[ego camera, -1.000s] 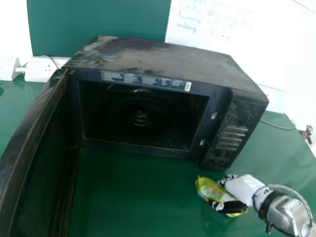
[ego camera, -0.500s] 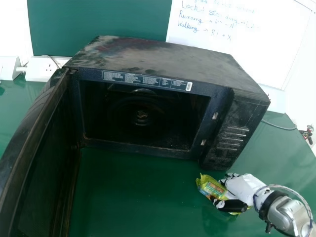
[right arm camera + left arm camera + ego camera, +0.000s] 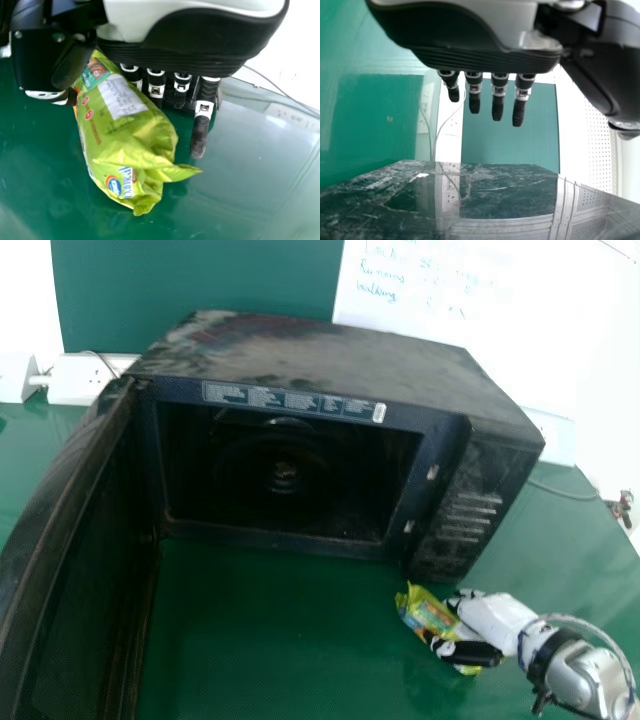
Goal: Put biscuit inside oven
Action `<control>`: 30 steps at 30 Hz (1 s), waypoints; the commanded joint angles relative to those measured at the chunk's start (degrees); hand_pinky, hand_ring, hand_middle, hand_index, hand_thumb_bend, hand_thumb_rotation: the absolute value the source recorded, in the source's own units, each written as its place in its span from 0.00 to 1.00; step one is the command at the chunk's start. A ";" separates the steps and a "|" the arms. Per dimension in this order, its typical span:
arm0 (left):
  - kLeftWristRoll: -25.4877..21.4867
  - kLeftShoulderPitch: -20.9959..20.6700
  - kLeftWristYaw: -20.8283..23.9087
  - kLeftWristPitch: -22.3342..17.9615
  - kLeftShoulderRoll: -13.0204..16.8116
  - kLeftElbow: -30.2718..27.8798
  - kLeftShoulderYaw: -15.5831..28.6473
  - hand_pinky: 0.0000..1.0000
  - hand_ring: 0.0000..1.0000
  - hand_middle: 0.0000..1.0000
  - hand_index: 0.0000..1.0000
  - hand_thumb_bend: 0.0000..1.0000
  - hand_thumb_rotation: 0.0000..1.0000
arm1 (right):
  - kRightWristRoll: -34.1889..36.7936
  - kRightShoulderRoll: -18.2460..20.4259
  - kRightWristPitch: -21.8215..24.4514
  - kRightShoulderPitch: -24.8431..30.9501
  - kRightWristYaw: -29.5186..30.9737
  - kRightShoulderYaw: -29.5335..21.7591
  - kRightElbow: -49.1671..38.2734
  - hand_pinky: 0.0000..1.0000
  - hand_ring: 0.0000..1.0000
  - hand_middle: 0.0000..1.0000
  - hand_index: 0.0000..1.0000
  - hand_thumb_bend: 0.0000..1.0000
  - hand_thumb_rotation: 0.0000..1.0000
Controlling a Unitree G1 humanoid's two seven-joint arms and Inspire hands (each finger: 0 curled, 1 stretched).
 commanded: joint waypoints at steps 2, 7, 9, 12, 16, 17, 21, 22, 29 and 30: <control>0.16 0.59 -0.31 -0.10 0.14 -0.09 -0.17 0.87 0.88 0.95 0.95 1.00 0.99 | 3.61 0.70 -1.09 1.00 0.88 -2.09 -1.21 0.39 0.16 0.31 0.36 0.33 0.00; 0.06 0.46 -0.70 -0.32 0.18 -0.01 -0.18 0.83 0.88 0.94 0.94 1.00 1.00 | 7.10 1.42 -3.21 1.36 0.10 -5.31 -1.98 0.39 0.14 0.29 0.36 0.33 0.00; 0.12 0.46 -0.67 -0.27 0.14 -0.01 -0.18 0.85 0.89 0.95 0.95 1.00 1.00 | 7.88 1.33 -2.50 1.58 0.98 -6.60 -3.74 0.39 0.14 0.29 0.36 0.33 0.00; -0.29 0.56 -0.67 -0.03 0.07 -0.17 -0.32 0.88 0.90 0.96 0.96 1.00 1.00 | 9.12 1.51 -1.35 1.43 2.09 -7.92 -6.12 0.39 0.13 0.28 0.36 0.33 0.00; -0.35 0.81 -0.58 0.31 0.15 -0.44 -0.32 0.88 0.90 0.96 0.95 1.00 1.00 | 9.62 2.21 -1.86 0.66 1.99 -8.18 -7.36 0.39 0.14 0.28 0.35 0.33 0.00; -0.33 0.74 -0.69 0.20 0.18 -0.27 -0.26 0.88 0.90 0.96 0.95 1.00 1.00 | 9.51 2.26 -1.80 0.40 2.06 -8.12 -7.74 0.39 0.14 0.28 0.35 0.33 0.00; -1.38 0.35 -1.31 0.17 0.27 0.30 -0.35 0.87 0.87 0.96 0.95 1.00 1.00 | 9.44 2.99 -2.51 -0.91 1.69 -7.71 -8.45 0.39 0.11 0.25 0.36 0.33 0.00; -1.38 0.27 -1.34 0.18 0.24 0.30 -0.37 0.87 0.87 0.96 0.95 1.00 1.00 | 9.41 3.24 -2.92 -1.36 1.49 -7.53 -8.43 0.39 0.09 0.22 0.35 0.33 0.00; -0.18 -0.16 -1.38 -0.44 0.01 0.93 -0.21 0.86 0.85 0.95 0.93 1.00 1.00 | 7.88 4.93 -5.64 -4.75 0.75 -6.09 -7.72 0.39 0.14 0.27 0.36 0.33 0.00; -0.10 -0.15 -1.43 -0.48 0.02 0.95 -0.19 0.86 0.86 0.94 0.93 1.00 1.00 | 7.72 5.09 -5.91 -5.33 0.66 -5.87 -7.56 0.39 0.14 0.27 0.36 0.33 0.00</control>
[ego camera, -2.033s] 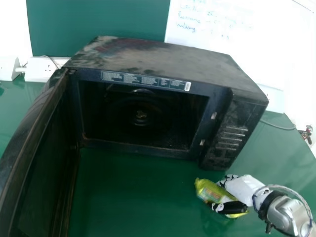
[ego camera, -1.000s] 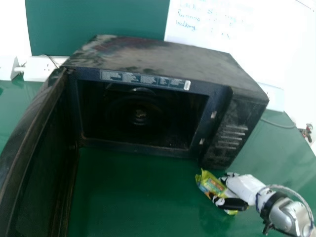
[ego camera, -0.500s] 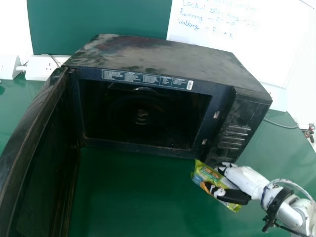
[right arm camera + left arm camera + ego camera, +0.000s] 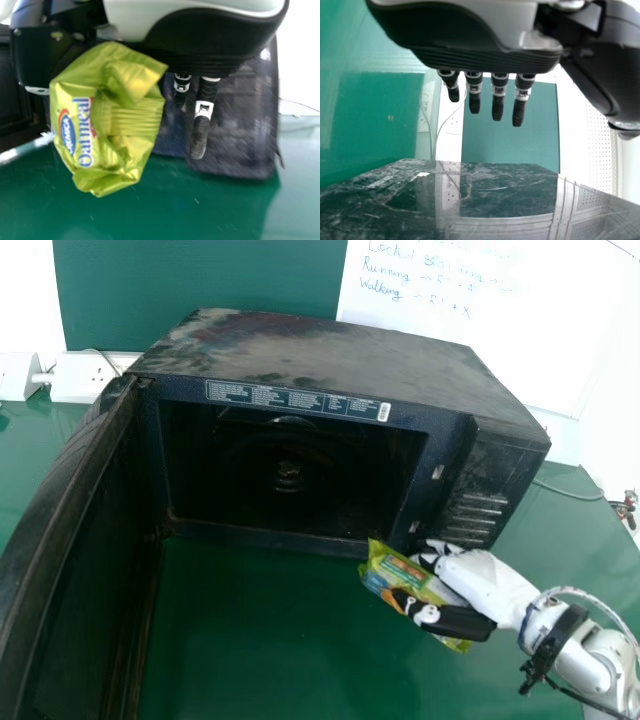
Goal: Put biscuit inside oven
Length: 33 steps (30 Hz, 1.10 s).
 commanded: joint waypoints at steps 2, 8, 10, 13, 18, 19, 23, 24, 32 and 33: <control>0.60 0.44 -0.13 -0.40 -0.08 0.41 -0.22 0.86 0.87 0.95 0.93 1.00 1.00 | -0.59 1.03 -0.96 -2.08 -1.00 0.82 0.48 0.39 0.14 0.28 0.36 0.33 0.00; 0.10 0.74 -0.46 -0.29 -0.23 0.47 -0.42 0.87 0.88 0.95 0.93 1.00 1.00 | -0.84 2.53 -0.46 -5.36 -0.90 2.48 0.38 0.39 0.15 0.30 0.37 0.33 0.00; 0.02 0.65 -0.84 -0.54 -0.18 0.83 -0.35 0.87 0.87 0.95 0.93 1.00 1.00 | -1.61 3.82 -2.37 -6.37 -2.62 3.35 1.59 0.39 0.12 0.26 0.36 0.33 0.00; 0.08 0.72 -0.89 -0.52 -0.46 0.83 -0.35 0.84 0.85 0.93 0.91 1.00 1.00 | -1.83 6.67 -4.16 -7.81 -4.97 4.69 3.24 0.39 0.15 0.29 0.37 0.33 0.00; 0.69 1.17 -0.52 -0.45 -0.94 0.40 -0.43 0.87 0.88 0.92 0.90 1.00 1.00 | -1.69 10.97 -4.27 -10.09 -6.48 6.44 4.65 0.39 0.17 0.30 0.37 0.34 0.00; 0.36 1.30 -0.66 -0.37 -0.97 0.33 -0.51 0.87 0.89 0.92 0.90 1.00 1.00 | -1.89 11.65 -3.93 -10.54 -6.57 6.73 4.74 0.39 0.17 0.30 0.37 0.33 0.00; 0.39 1.46 -0.88 -0.55 -1.15 0.31 -0.56 0.87 0.89 0.93 0.92 1.00 1.00 | -2.56 14.43 -1.12 -12.06 -6.61 7.67 4.73 0.39 0.15 0.29 0.35 0.33 0.00; 0.45 1.31 -1.23 -0.94 -1.15 0.60 -0.51 0.87 0.89 0.94 0.92 1.00 1.00 | -2.89 15.06 -0.41 -12.42 -6.74 7.97 4.72 0.39 0.15 0.29 0.35 0.33 0.00; 0.14 1.47 -1.45 -0.96 -1.28 0.99 -0.47 0.77 0.87 0.94 0.91 0.99 1.00 | -3.45 19.68 1.87 -15.92 -7.59 10.37 6.47 0.39 0.15 0.29 0.36 0.33 0.00; -0.12 1.55 -1.43 -0.76 -1.28 0.97 -0.50 0.77 0.86 0.94 0.90 0.98 1.00 | -3.28 20.37 1.56 -16.48 -8.03 10.64 7.26 0.39 0.16 0.30 0.36 0.33 0.00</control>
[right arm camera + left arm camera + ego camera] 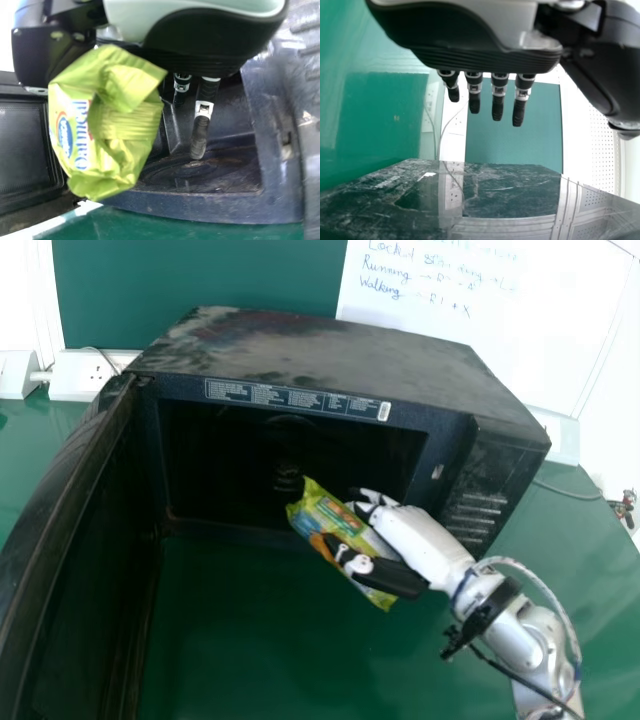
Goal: Put biscuit inside oven
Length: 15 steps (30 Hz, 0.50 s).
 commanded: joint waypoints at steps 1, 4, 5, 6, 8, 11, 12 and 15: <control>-0.58 0.96 -0.12 0.09 -0.08 0.23 -0.45 0.78 0.87 0.93 0.90 0.97 1.00 | 0.63 1.58 -0.66 -2.11 -1.69 0.63 1.54 0.39 0.16 0.30 0.36 0.33 0.00; -0.65 1.03 -0.32 -0.12 -0.19 0.16 -0.59 0.80 0.89 0.92 0.90 0.95 1.00 | 0.66 3.19 -0.61 -3.86 -1.96 1.58 3.38 0.39 0.16 0.31 0.37 0.33 0.00; -1.09 1.08 -0.53 -0.11 -0.21 0.12 -0.71 0.80 0.89 0.92 0.90 0.93 1.00 | 0.52 3.58 -0.48 -4.38 -1.98 1.86 3.73 0.39 0.13 0.29 0.35 0.33 0.00; -1.29 1.17 -0.61 -0.08 -0.27 0.04 -0.78 0.80 0.89 0.91 0.89 0.92 1.00 | 0.33 3.88 -0.21 -4.87 -1.89 2.15 3.96 0.39 0.07 0.19 0.32 0.33 0.00; -1.11 1.25 -0.77 -0.35 -0.39 0.09 -0.74 0.79 0.88 0.91 0.89 0.91 1.00 | -0.11 4.41 1.12 -5.70 -1.36 2.70 4.02 0.39 0.01 0.04 0.29 0.33 0.00; -0.77 1.33 -0.77 -0.50 -0.43 0.01 -0.68 0.80 0.86 0.91 0.89 0.92 1.00 | -0.45 5.15 3.76 -6.90 -0.42 3.48 4.06 0.39 0.00 0.03 0.28 0.33 0.00; -0.76 1.33 -0.79 -0.49 -0.41 0.01 -0.68 0.80 0.86 0.90 0.89 0.93 1.00 | -0.52 5.35 4.37 -7.34 -0.25 3.75 4.21 0.39 0.05 0.13 0.30 0.33 0.00; -0.76 1.19 -1.15 -0.75 -0.30 0.42 -0.61 0.78 0.84 0.89 0.89 0.91 1.00 | -0.72 5.92 5.08 -8.60 -0.59 4.53 5.33 0.39 0.11 0.25 0.33 0.33 0.00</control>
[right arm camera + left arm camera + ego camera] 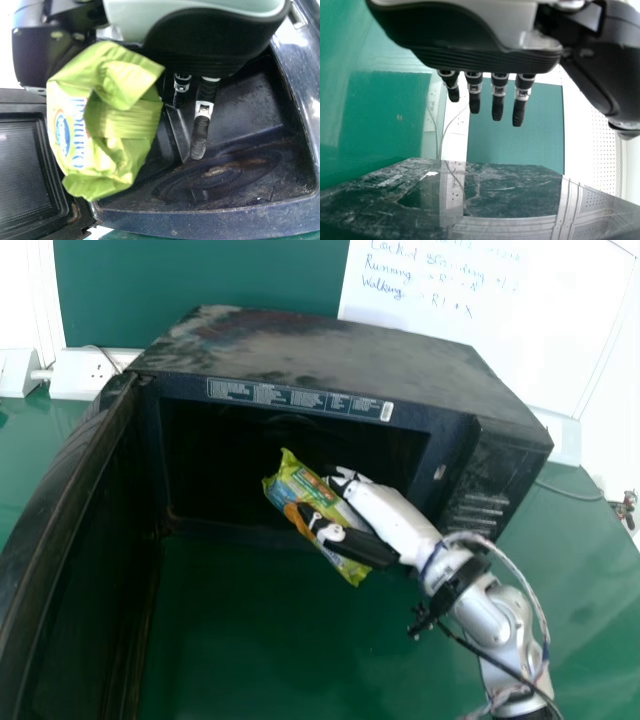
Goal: Put biscuit inside oven
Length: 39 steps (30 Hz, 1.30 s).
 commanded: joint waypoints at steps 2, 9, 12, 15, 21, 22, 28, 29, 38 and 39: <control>-0.07 0.45 -0.51 -0.86 -0.13 0.40 -0.50 0.76 0.83 0.88 0.88 0.91 1.00 | 0.14 1.11 0.08 -2.16 -0.75 0.67 1.66 0.39 0.10 0.24 0.34 0.33 0.00; -0.24 0.81 -0.14 -0.31 -0.24 0.01 -0.56 0.71 0.81 0.86 0.87 0.89 1.00 | -1.26 2.53 -0.02 -4.80 -2.21 1.63 5.37 0.39 0.14 0.28 0.36 0.33 0.00; -0.34 0.90 -0.39 -0.41 -0.10 0.05 -0.52 0.70 0.79 0.85 0.87 0.91 1.00 | -1.65 3.15 0.06 -6.14 -2.83 2.02 7.79 0.39 0.16 0.31 0.37 0.33 0.00; -0.15 0.94 -0.56 -0.54 -0.02 0.12 -0.44 0.72 0.80 0.85 0.88 0.91 1.00 | -1.89 3.72 -0.28 -7.96 -3.31 2.49 11.13 0.39 0.16 0.31 0.36 0.33 0.00; -0.57 1.03 -0.93 -0.57 -0.05 0.60 -0.47 0.73 0.80 0.84 0.89 0.94 1.00 | -2.21 5.21 -1.75 -13.05 -5.43 3.35 20.09 0.39 0.15 0.30 0.36 0.33 0.00; -0.46 0.98 -1.02 -0.77 -0.13 0.82 -0.45 0.74 0.80 0.84 0.89 0.95 1.00 | -2.29 5.42 -2.26 -14.09 -5.93 3.50 21.91 0.39 0.16 0.31 0.37 0.34 0.00; -0.60 1.58 -1.03 -0.38 -0.42 0.11 -0.93 0.68 0.79 0.85 0.89 0.96 1.00 | -2.32 7.20 -4.15 -20.32 -8.56 4.30 32.19 0.39 0.17 0.33 0.36 0.33 0.00; -0.67 1.63 -1.13 -0.43 -0.43 0.07 -1.00 0.67 0.79 0.85 0.89 0.97 1.00 | -2.47 7.50 -4.19 -21.28 -8.87 4.53 33.68 0.39 0.17 0.33 0.36 0.33 0.00; -0.64 1.77 -1.35 -0.81 -0.63 0.04 -1.39 0.64 0.77 0.84 0.88 0.96 1.00 | -3.70 9.72 -5.82 -28.77 -13.42 6.37 47.19 0.39 0.10 0.26 0.33 0.33 0.00; -0.47 1.86 -1.32 -0.90 -0.65 0.04 -1.39 0.64 0.77 0.84 0.89 0.97 1.00 | -3.69 9.94 -5.91 -29.57 -13.73 6.44 48.64 0.39 0.10 0.25 0.32 0.33 0.00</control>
